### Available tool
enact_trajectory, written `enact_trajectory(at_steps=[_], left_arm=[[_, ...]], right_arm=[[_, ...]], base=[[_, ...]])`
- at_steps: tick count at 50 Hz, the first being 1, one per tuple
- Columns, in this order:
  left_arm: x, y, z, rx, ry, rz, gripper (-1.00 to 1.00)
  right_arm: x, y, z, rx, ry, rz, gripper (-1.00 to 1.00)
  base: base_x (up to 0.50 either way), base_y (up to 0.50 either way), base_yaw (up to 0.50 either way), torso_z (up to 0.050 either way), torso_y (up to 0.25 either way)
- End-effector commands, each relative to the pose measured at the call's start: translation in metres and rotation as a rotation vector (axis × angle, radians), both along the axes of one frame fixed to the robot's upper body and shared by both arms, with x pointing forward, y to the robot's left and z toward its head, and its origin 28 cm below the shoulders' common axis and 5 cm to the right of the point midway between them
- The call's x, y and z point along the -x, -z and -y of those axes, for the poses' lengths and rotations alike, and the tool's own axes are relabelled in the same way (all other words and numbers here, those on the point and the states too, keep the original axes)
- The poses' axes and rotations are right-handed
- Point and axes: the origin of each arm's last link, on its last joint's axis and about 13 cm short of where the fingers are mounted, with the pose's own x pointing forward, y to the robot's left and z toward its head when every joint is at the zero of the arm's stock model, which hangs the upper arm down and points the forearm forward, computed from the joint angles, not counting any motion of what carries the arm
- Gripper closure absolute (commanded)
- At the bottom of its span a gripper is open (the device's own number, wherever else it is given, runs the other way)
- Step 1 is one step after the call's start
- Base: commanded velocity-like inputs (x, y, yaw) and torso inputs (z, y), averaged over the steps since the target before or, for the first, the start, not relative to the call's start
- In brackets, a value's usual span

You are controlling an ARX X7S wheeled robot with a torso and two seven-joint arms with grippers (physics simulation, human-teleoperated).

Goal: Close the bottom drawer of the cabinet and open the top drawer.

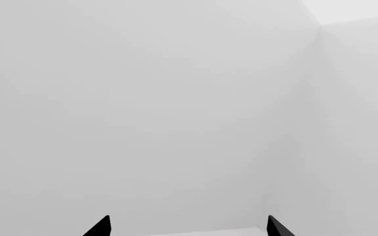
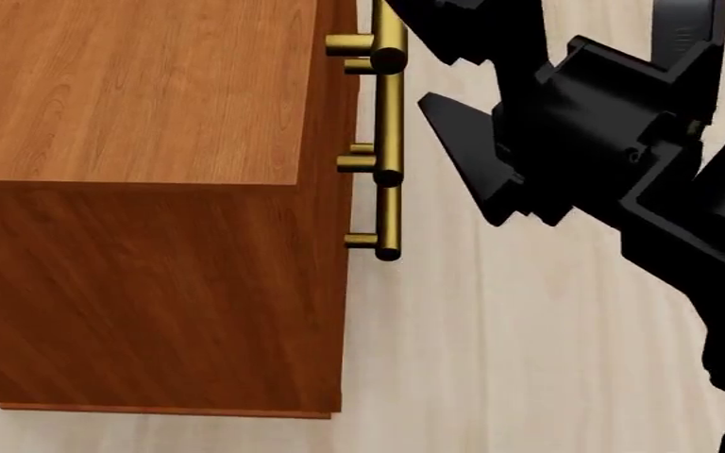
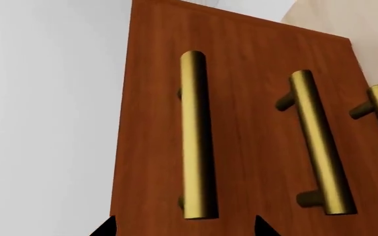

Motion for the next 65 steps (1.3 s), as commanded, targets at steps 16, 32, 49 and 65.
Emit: enact_trajectory(at_steps=[16, 32, 49, 65], left_arm=[[0.000, 0.009, 0.000, 0.000, 0.001, 0.003, -1.00], [0.001, 0.009, 0.000, 0.000, 0.001, 0.007, -1.00], [0.000, 0.000, 0.000, -0.002, 0.001, 0.007, -1.00], [0.000, 0.000, 0.000, -0.001, 0.003, 0.002, -1.00]], right_arm=[[-0.030, 0.014, -0.012, 0.050, 0.045, -0.037, -1.00], [-0.039, 0.017, -0.016, 0.053, 0.025, -0.050, -1.00], [-0.034, 0.014, -0.017, 0.066, 0.025, -0.041, 1.00], [-0.029, 0.013, -0.011, 0.084, 0.050, -0.048, 1.00]], base=[[0.00, 0.00, 0.00, 0.000, 0.000], [0.00, 0.00, 0.00, 0.000, 0.000], [0.00, 0.00, 0.00, 0.000, -0.001], [0.00, 0.00, 0.00, 0.000, 0.000]])
